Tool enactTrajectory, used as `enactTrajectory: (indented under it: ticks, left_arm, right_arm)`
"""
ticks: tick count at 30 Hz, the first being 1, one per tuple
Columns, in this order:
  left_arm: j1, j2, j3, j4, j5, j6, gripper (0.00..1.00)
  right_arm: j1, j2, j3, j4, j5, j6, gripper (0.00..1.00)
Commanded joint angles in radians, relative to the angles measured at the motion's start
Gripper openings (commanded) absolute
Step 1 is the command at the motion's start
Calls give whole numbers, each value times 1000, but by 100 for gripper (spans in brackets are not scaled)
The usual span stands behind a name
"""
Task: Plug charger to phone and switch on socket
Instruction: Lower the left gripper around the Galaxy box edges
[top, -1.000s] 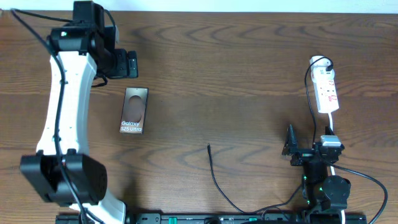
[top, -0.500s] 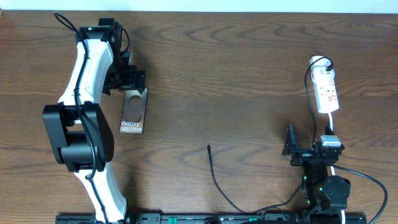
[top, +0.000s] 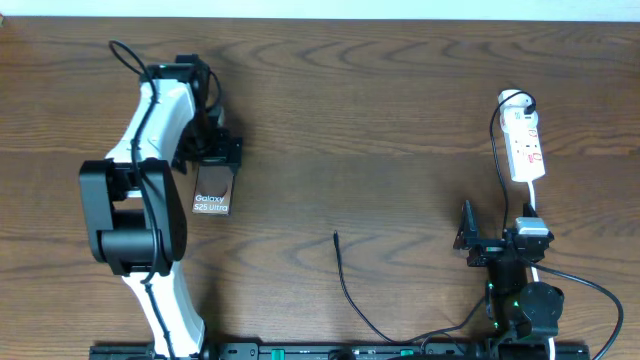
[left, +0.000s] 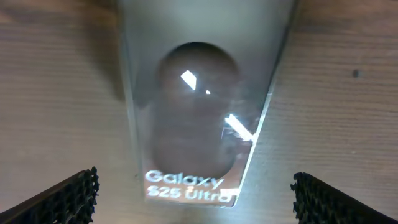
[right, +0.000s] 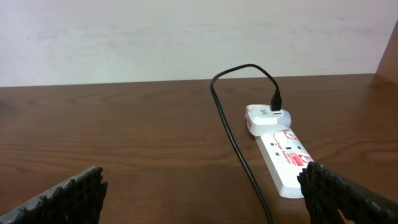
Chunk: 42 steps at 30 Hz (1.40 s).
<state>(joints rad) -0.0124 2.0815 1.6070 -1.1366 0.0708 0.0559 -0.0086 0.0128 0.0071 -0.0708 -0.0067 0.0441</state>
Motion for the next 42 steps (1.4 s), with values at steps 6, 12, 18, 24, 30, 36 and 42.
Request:
enactTrajectory:
  ticks: [6,12,18,24,30,36,42]
  left_arm:
    - [-30,-17,-53,72,-60,-27,98]
    - [-12,-18,-53,85,-87,-27,98]
    - [-12,-18,-53,115,-87,-27,98]
    - [-12,-18,-53,118,-91,-27,98]
    - [-12,-19,-79,132,-90,-27,98]
    - [-12,-19,-111,153,-90,-27,98]
    - [-12,-23,-111,176,-90,-23,98]
  right_arm:
    - [10,-2,-2,-4,4,-8,99]
    - [10,-2,-2,-4,4,-8,99]
    - [10,-2,-2,-4,4,-8,99]
    - [10,-2,-2,-4,4,-8,99]
    - [10,-2,-2,-4,4,-8,99]
    - [10,-2,-2,-4,4,-8,99]
    - [10,-2,-2,-4,4,-8,99]
